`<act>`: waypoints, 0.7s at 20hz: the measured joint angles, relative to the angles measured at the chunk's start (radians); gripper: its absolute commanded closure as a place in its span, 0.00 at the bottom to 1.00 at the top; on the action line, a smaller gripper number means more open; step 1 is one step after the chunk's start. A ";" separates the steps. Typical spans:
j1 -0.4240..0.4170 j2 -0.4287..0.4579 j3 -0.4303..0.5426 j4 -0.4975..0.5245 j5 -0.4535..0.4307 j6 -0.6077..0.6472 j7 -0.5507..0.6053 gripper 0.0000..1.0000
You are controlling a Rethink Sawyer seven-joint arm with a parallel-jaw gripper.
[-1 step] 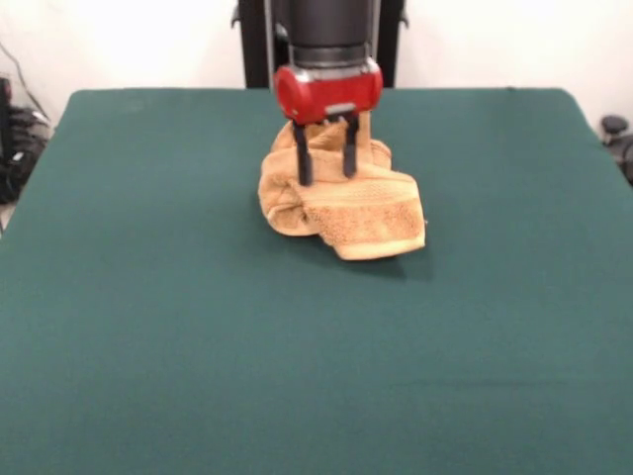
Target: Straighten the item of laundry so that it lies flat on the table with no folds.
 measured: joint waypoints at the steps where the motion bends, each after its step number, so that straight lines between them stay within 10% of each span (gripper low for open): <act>1: 0.007 0.009 -0.006 -0.002 0.001 -0.010 0.001 0.00; 14: 0.082 0.146 -0.092 -0.040 0.072 -0.182 0.004 0.00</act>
